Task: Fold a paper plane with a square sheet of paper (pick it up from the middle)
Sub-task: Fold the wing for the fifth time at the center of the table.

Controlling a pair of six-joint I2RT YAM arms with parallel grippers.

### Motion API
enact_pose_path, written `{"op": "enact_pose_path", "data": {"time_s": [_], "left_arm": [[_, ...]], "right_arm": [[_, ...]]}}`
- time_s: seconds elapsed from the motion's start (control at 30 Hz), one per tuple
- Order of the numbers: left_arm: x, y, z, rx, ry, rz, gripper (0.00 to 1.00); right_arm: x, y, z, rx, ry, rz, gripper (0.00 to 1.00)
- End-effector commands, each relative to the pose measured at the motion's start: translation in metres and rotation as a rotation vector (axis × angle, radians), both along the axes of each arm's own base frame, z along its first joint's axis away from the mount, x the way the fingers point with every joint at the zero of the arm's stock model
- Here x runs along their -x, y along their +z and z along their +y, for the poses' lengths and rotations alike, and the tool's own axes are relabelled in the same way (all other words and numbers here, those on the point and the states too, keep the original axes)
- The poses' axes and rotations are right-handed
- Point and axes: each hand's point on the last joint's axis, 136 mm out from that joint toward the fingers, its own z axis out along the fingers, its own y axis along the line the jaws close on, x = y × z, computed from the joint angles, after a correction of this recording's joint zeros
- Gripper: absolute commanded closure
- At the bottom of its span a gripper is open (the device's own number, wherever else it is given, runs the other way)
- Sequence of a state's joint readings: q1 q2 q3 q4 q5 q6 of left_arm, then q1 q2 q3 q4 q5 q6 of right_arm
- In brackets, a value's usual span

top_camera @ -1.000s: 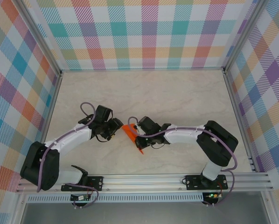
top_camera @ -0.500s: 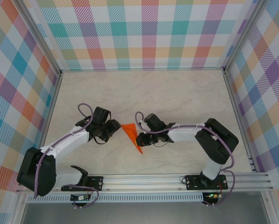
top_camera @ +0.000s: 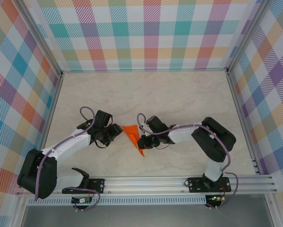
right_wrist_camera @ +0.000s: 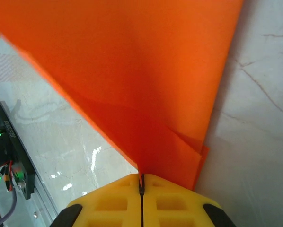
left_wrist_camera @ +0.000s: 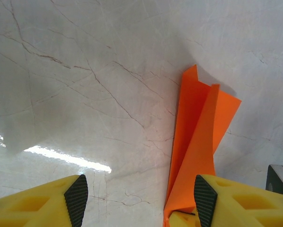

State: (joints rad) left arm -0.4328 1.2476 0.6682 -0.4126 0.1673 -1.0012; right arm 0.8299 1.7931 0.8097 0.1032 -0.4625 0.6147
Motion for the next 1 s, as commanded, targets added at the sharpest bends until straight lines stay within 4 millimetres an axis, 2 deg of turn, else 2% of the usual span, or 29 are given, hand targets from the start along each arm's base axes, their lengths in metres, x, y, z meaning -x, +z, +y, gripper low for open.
{"op": "enact_pose_path", "data": {"time_s": [0.0, 0.37, 0.63, 0.97], "left_arm": [[0.001, 0.001, 0.003, 0.015, -0.006, -0.013, 0.38], [0.001, 0.004, -0.004, 0.066, -0.025, -0.059, 0.41], [0.004, 0.001, -0.006, 0.092, -0.029, -0.070, 0.42], [-0.001, 0.010, -0.033, 0.209, -0.145, -0.169, 0.48]], "right_arm": [[0.003, -0.007, -0.003, -0.021, -0.016, 0.054, 0.94], [-0.003, 0.011, -0.007, -0.182, -0.052, 0.138, 0.94], [-0.007, 0.007, -0.014, -0.207, -0.096, 0.177, 0.94], [-0.011, 0.003, -0.011, -0.245, -0.104, 0.257, 0.94]]}}
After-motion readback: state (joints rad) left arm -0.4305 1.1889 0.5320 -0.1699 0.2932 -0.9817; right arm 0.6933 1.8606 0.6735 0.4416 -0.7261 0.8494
